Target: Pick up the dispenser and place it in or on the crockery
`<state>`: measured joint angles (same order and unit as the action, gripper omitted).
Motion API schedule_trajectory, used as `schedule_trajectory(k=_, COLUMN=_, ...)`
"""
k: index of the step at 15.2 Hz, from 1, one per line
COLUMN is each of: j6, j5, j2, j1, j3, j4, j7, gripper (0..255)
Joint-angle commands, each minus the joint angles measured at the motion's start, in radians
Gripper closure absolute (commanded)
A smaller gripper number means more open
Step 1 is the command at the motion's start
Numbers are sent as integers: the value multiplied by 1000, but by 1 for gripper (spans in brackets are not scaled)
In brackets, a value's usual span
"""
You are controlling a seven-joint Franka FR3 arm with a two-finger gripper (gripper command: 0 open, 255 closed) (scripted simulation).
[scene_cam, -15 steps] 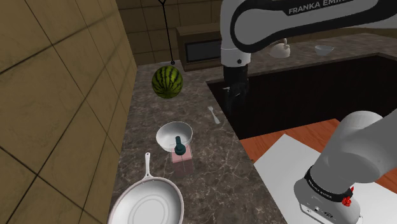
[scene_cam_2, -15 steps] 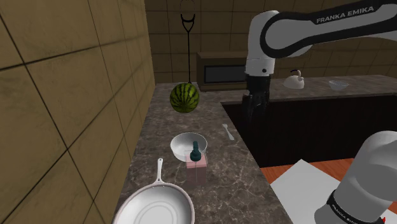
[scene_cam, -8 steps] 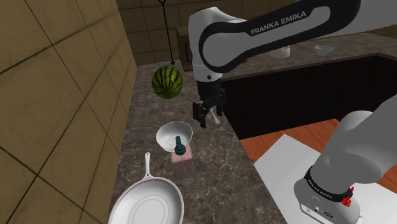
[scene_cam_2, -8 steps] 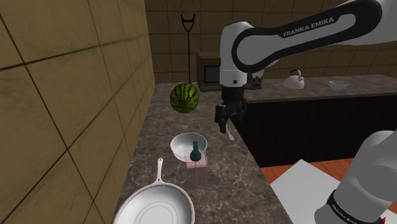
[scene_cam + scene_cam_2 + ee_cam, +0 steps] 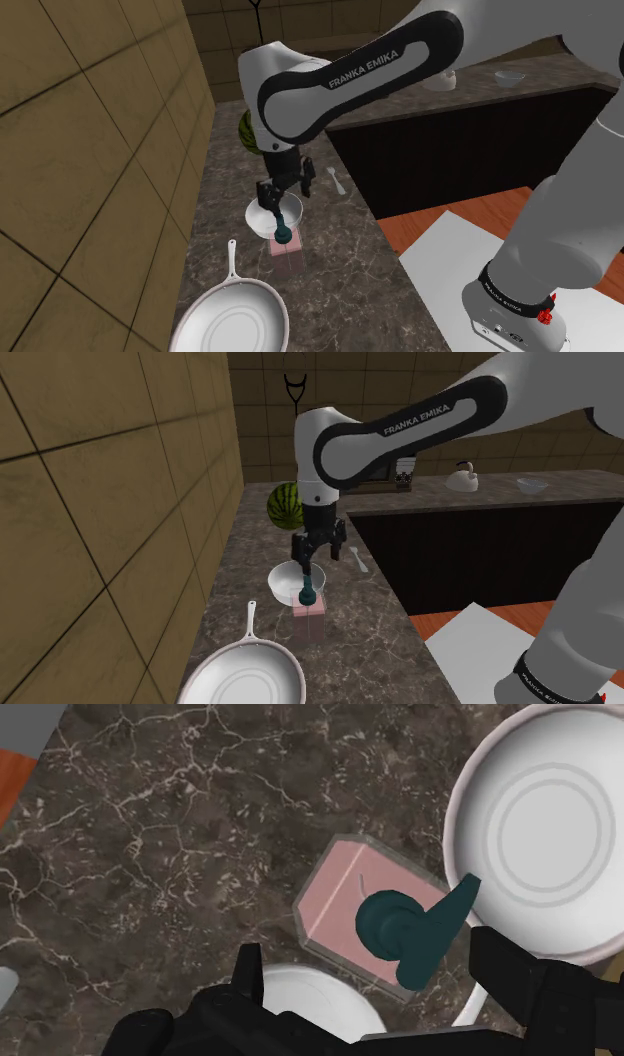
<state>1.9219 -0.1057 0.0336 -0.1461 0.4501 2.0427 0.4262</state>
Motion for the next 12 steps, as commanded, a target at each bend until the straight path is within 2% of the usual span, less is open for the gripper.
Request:
schedule_trajectory(k=1, j6=10, j5=46, j2=-87, j1=-20, j3=25, j4=-73, j7=67, gripper=0)
schedule_trajectory(k=3, j6=12, j5=71, j2=-131, j1=-33, j3=30, j4=-111, j7=95, gripper=0)
schedule_trajectory(k=10, j6=111, j5=83, j2=-158, j1=-39, j3=30, j4=-37, j7=104, gripper=0)
schedule_trajectory(k=12, j6=111, j5=83, j2=-158, j1=-39, j3=30, j4=-37, j7=104, gripper=0)
